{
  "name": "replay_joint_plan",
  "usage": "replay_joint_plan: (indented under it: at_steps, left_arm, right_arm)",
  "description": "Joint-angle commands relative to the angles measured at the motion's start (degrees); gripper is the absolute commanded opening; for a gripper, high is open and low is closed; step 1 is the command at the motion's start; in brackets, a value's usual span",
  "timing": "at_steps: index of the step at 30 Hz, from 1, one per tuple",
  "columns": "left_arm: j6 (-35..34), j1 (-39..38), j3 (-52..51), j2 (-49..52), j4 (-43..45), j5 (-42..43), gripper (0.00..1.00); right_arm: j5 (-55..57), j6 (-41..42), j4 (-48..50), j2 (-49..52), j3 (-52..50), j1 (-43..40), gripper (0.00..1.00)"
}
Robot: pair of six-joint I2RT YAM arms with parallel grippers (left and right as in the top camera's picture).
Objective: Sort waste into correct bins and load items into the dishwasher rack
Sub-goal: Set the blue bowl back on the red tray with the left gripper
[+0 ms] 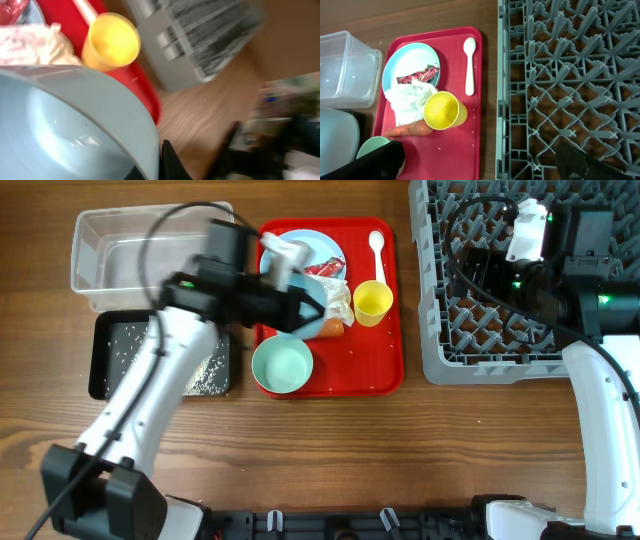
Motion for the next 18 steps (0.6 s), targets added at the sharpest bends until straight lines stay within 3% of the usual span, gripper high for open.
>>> replay_joint_plan:
  at_steps: [1, 8, 13, 18]
  left_arm:
    - [-3.74, -10.82, 0.48, 1.14, 1.07, -24.39, 0.04]
    - [-1.77, -25.75, 0.48, 10.82, 4.70, -44.52, 0.04]
    - [-0.50, -28.52, 0.48, 18.78, 6.23, -44.70, 0.04]
    - [-0.59, -28.89, 0.48, 19.15, 5.79, -44.37, 0.04]
  right_arm:
    - [0.57, -1.03, 0.04, 0.55, 0.42, -0.02, 1.00]
    - [0.59, -1.03, -0.07, 0.55, 0.42, -0.02, 1.00]
    - [0.59, -1.01, 0.07, 0.55, 0.42, -0.02, 1.00]
    - [0.59, -1.01, 0.20, 0.55, 0.42, -0.02, 1.00]
